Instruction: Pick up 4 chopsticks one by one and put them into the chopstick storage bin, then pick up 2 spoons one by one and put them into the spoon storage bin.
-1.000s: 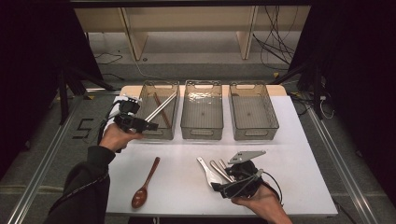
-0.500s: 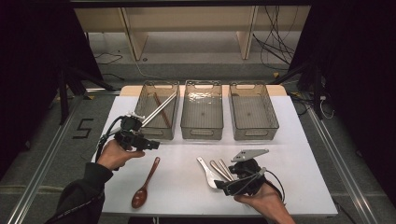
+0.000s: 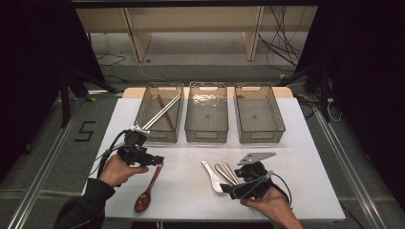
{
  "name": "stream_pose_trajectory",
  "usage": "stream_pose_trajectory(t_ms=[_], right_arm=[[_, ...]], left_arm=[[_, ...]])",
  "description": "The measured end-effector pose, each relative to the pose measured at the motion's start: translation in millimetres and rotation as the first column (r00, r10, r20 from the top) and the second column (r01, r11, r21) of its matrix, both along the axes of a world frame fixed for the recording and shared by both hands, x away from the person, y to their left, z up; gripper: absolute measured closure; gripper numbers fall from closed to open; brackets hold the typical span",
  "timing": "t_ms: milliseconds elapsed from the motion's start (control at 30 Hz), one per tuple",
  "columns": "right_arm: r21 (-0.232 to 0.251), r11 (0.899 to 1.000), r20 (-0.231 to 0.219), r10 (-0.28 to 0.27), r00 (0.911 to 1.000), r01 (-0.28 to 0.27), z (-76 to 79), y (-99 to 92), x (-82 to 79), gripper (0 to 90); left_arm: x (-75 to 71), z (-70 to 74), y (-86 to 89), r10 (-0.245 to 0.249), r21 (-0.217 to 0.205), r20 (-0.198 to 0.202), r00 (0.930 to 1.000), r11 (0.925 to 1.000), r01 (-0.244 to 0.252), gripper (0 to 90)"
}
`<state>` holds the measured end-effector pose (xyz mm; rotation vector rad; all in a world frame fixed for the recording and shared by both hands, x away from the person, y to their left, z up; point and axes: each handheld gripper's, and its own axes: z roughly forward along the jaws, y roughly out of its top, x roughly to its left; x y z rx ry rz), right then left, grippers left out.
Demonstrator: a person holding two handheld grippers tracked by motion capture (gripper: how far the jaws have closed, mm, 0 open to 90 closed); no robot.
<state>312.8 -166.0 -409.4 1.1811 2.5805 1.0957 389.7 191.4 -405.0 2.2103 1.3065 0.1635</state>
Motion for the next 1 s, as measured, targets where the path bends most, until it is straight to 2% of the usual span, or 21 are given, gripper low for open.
stream_pose_trajectory(t_ms=[267, 500, 767, 1000], right_arm=[[0.000, 1.000, -0.001, 0.001, 1.0000, -0.001, -0.2, 0.3, 0.0, 27.9], [0.000, 1.000, -0.003, 0.000, 1.0000, 0.000, -0.2, 0.4, -0.8, 27.9], [0.001, 1.000, -0.001, 0.003, 1.0000, -0.003, -0.1, 0.6, -0.4, 27.9], [0.001, 1.000, -0.002, 0.004, 1.0000, -0.004, -0.3, 0.2, 0.2, 27.9]], left_arm=[[-6.7, -10.0, -0.7, -0.005, 0.040, -0.026, 0.9997, 0.9992, 0.006, 19.0], [-14.9, -14.8, 0.5, -0.005, 0.039, -0.050, 0.9988, 0.9992, 0.007, 18.3], [-19.3, -22.9, 0.3, -0.010, 0.097, -0.101, 0.9948, 0.9951, 0.019, 18.6], [-23.5, -27.5, -1.0, -0.014, 0.116, -0.114, 0.9934, 0.9929, 0.027, 22.4]])
